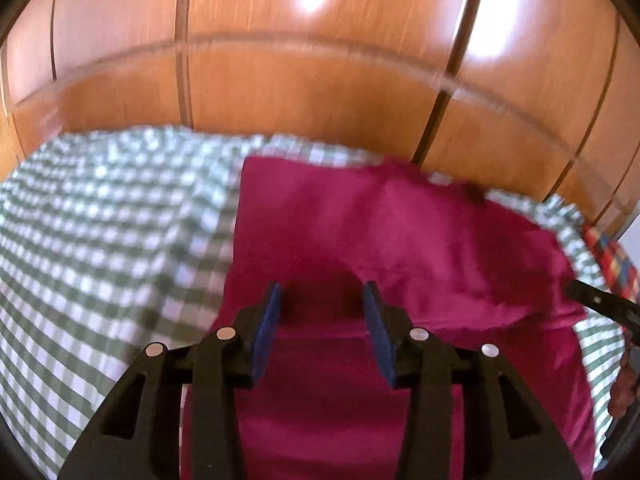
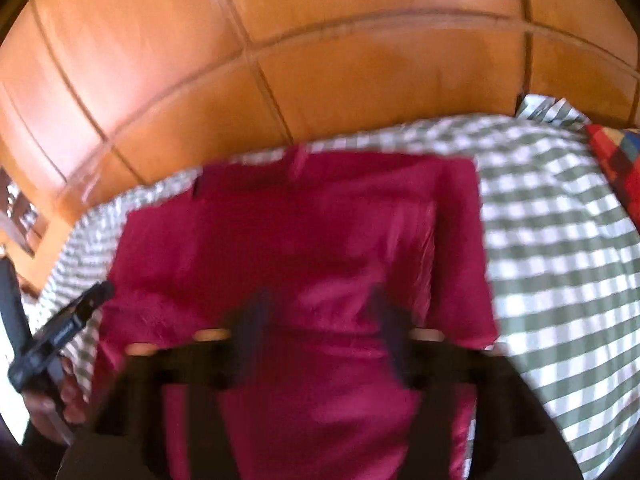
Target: Fold small clothes
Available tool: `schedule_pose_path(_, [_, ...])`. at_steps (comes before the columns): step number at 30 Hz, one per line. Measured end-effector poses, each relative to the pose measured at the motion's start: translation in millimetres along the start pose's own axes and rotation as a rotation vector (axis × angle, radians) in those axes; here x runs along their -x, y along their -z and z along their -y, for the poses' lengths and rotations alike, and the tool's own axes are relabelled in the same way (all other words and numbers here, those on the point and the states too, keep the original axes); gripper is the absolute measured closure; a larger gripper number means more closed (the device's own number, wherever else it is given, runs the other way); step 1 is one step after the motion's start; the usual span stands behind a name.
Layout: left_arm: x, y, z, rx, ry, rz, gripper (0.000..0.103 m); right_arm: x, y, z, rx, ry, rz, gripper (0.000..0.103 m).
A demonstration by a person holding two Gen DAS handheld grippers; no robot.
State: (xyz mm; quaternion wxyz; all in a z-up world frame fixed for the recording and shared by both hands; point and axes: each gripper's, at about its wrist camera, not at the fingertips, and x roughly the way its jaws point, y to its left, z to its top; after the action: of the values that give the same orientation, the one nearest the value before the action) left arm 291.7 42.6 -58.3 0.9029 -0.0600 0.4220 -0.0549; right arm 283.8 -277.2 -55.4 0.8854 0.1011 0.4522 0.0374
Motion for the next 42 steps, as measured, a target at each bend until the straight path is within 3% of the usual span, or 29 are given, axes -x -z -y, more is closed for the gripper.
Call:
schedule_pose_path(2, [-11.4, 12.7, -6.2, 0.01, 0.014, -0.042, 0.062, -16.1, 14.2, 3.1, 0.028, 0.031, -0.037, 0.042])
schedule_pose_path(4, [-9.3, 23.5, -2.3, -0.033, 0.006, -0.014, 0.062, -16.9, 22.6, 1.6, 0.086, 0.048, -0.004, 0.043])
schedule_pose_path(7, [-3.7, 23.3, 6.9, -0.072, -0.03, -0.015, 0.062, -14.2, 19.5, -3.8, 0.121, 0.077, -0.027, 0.043])
schedule_pose_path(10, [12.4, 15.3, 5.3, -0.034, 0.002, 0.01, 0.058, -3.7, 12.0, -4.2, 0.116, 0.075, -0.026, 0.04])
schedule_pose_path(14, [32.7, -1.3, 0.3, 0.0, 0.035, 0.072, 0.057, 19.6, -5.6, -5.6, 0.081, 0.012, 0.05, 0.04])
schedule_pose_path(20, [25.5, -37.0, -3.5, 0.017, 0.034, 0.104, 0.057, 3.0, -32.1, -10.4, -0.003, 0.016, 0.058, 0.04])
schedule_pose_path(27, [-31.6, -65.1, 0.0, 0.021, -0.021, 0.029, 0.057, -35.5, -40.8, 10.6, -0.074, 0.104, 0.023, 0.04])
schedule_pose_path(31, [-71.1, -52.6, -6.4, 0.017, -0.075, -0.034, 0.056, -49.0, -21.2, 7.8, 0.025, 0.138, 0.093, 0.04])
schedule_pose_path(33, [-70.2, -43.2, -2.2, -0.015, -0.094, 0.016, 0.056, -49.7, -16.2, 3.6, 0.045, 0.162, 0.119, 0.04])
schedule_pose_path(38, [-63.3, -47.2, -0.6, 0.006, -0.111, 0.003, 0.056, -50.1, -17.2, 5.3, 0.043, 0.16, 0.126, 0.039])
schedule_pose_path(42, [-31.9, -39.3, 3.6, 0.021, -0.125, 0.015, 0.052, -50.7, -18.4, 5.1, 0.046, 0.164, 0.126, 0.038])
